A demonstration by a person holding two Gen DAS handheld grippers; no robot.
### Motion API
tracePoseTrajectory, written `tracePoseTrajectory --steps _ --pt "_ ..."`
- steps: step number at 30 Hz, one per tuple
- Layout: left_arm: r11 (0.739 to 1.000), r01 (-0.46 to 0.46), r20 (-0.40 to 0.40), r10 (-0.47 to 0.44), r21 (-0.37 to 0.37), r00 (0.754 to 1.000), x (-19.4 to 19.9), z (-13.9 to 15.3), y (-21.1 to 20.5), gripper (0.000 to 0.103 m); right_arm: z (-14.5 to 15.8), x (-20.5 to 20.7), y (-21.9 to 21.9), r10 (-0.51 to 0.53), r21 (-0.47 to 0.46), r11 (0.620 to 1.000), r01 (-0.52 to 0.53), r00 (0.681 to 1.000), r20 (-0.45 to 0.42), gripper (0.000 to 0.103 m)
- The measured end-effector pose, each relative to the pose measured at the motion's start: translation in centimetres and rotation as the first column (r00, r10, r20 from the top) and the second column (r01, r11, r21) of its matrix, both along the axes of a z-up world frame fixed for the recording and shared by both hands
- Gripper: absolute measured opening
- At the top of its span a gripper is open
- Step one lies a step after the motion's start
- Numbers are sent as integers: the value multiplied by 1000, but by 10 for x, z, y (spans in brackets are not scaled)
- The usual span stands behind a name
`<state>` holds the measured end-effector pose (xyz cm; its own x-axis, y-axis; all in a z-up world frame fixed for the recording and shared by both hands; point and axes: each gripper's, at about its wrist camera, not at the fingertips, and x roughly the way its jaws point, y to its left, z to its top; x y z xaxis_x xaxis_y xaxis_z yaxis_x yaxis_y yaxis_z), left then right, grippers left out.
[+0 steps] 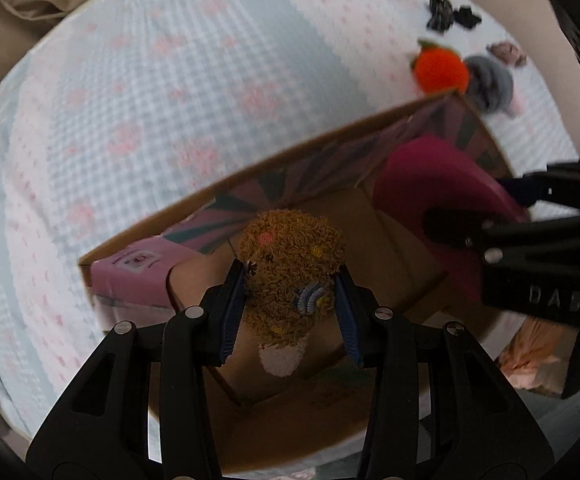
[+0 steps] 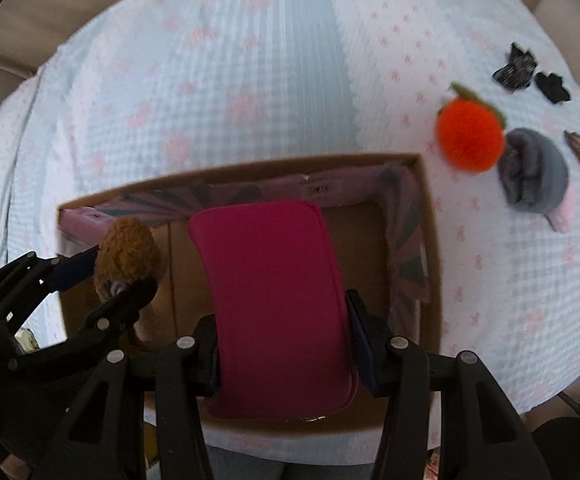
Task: Organize soft objects
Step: 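Carry the bear and magenta pouch into the cardboard box and release both, then move both tools back toward the remaining soft items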
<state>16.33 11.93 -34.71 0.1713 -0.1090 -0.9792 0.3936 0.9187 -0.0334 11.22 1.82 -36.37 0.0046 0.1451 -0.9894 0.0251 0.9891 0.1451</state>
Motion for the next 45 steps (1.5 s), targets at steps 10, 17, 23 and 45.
tracePoseTrajectory --steps 10,17,23,45 --pt "986 153 25 -155 71 988 -12 -23 -11 103 -31 11 2 31 47 999 -28 998 -51 103" --pt "987 150 9 -151 62 989 -19 -18 -10 103 -20 0 -7 30 67 997 -28 999 -20 103" --pt "995 96 32 -97 31 995 -21 -2 -2 103 1 -4 -12 30 67 997 -33 999 45 103" --pt "997 -59 292 72 -53 954 -71 142 31 103 160 -57 6 105 -52 994 -92 914 392 103"
